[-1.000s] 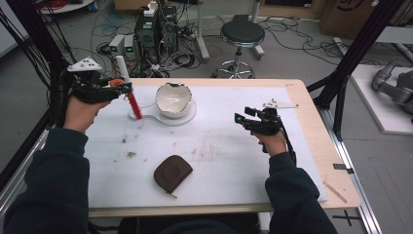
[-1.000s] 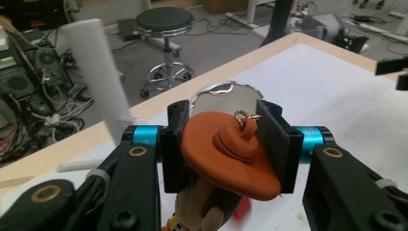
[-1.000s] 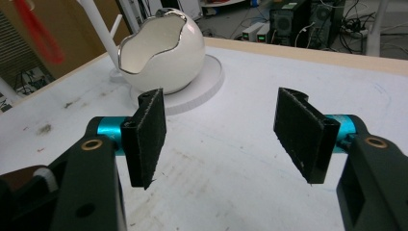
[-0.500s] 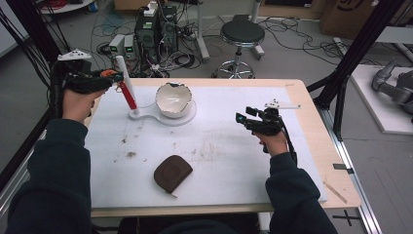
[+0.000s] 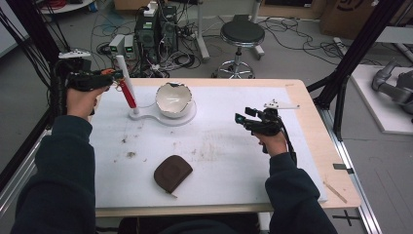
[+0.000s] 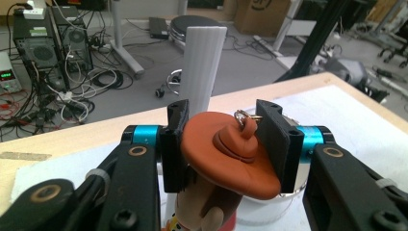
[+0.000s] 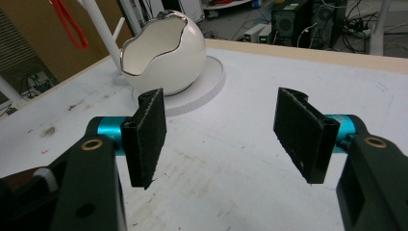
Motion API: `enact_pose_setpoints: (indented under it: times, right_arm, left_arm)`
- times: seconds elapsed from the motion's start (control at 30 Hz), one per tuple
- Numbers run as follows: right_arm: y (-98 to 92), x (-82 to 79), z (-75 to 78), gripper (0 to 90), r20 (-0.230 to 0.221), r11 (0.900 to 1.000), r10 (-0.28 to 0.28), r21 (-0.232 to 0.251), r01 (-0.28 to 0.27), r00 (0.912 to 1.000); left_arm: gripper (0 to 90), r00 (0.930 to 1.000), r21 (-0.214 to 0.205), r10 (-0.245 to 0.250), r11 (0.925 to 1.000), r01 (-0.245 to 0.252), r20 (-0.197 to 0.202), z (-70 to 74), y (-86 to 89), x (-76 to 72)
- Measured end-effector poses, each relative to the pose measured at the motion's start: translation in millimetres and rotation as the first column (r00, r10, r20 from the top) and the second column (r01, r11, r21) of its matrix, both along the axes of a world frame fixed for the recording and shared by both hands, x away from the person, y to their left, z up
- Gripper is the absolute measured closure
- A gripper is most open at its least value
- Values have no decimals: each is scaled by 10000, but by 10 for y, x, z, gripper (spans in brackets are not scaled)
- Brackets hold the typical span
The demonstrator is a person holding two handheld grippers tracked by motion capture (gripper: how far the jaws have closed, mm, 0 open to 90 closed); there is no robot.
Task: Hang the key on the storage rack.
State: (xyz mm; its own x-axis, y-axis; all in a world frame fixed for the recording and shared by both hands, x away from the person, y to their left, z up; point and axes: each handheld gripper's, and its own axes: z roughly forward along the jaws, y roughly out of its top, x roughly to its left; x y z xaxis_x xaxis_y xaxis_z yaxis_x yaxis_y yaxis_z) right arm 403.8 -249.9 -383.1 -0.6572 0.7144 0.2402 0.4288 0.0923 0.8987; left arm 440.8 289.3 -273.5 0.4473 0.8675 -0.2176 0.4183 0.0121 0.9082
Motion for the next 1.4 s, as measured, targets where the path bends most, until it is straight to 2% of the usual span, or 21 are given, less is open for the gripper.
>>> enact_pose_setpoints:
  times: [0.2, 0.33, 0.5, 0.6, 0.7, 0.87, 1.0, 1.07, 1.17, 1.27, 1.4]
  right_arm:
    - [13, -2, -8, 369, -36, 10000, 38, -18, -38, 10000]
    - [6, -3, -7, 369, -37, 10000, 33, -21, -33, 10000]
    - [12, -1, -10, 369, -39, 10000, 61, -51, -61, 10000]
    - [12, -2, -10, 369, -65, 10000, 53, -55, -54, 10000]
    - [5, -3, -10, 369, -64, 10000, 32, -44, -32, 10000]
    - [-2, -3, -7, 369, -63, 10000, 0, -22, -1, 10000]
    - [-23, -10, -2, 369, 108, 9992, -159, -356, 163, 9998]
    - [-48, -18, 2, 368, 212, 9978, -261, -608, 273, 9994]
    - [-99, -35, 6, 355, 323, 9938, -446, -1008, 477, 9985]
    - [-155, -49, 1, 327, 359, 9903, -569, -1252, 610, 9977]
    - [-221, -82, -26, 306, 446, 9821, -760, -1691, 825, 9961]
  left_arm:
    - [571, 9996, -576, 255, 9980, -262, -123, -34, 39, 37]
    - [571, 9993, -501, 349, 9981, -357, -159, -63, 54, 40]
    - [569, 9991, -930, 418, 9948, -420, -39, -126, 94, 36]
    - [560, 9976, -1108, 620, 9921, -584, 296, -148, 123, 14]
    - [492, 9899, -1504, 1032, 9847, -879, 974, -118, 182, -53]
    - [463, 9808, -1456, 1094, 9856, -859, 1616, -94, 254, -220]
    - [403, 9742, -1180, 1052, 9896, -827, 1999, -240, 272, -401]
    - [353, 9684, -725, 1146, 9923, -1009, 2215, -343, 265, -501]
    - [304, 9671, -696, 984, 9940, -842, 2346, -502, 247, -642]
    - [245, 9672, -431, 736, 9970, -650, 2431, -649, 187, -771]
    - [243, 9683, -363, 341, 9990, -259, 2475, -830, 87, -913]
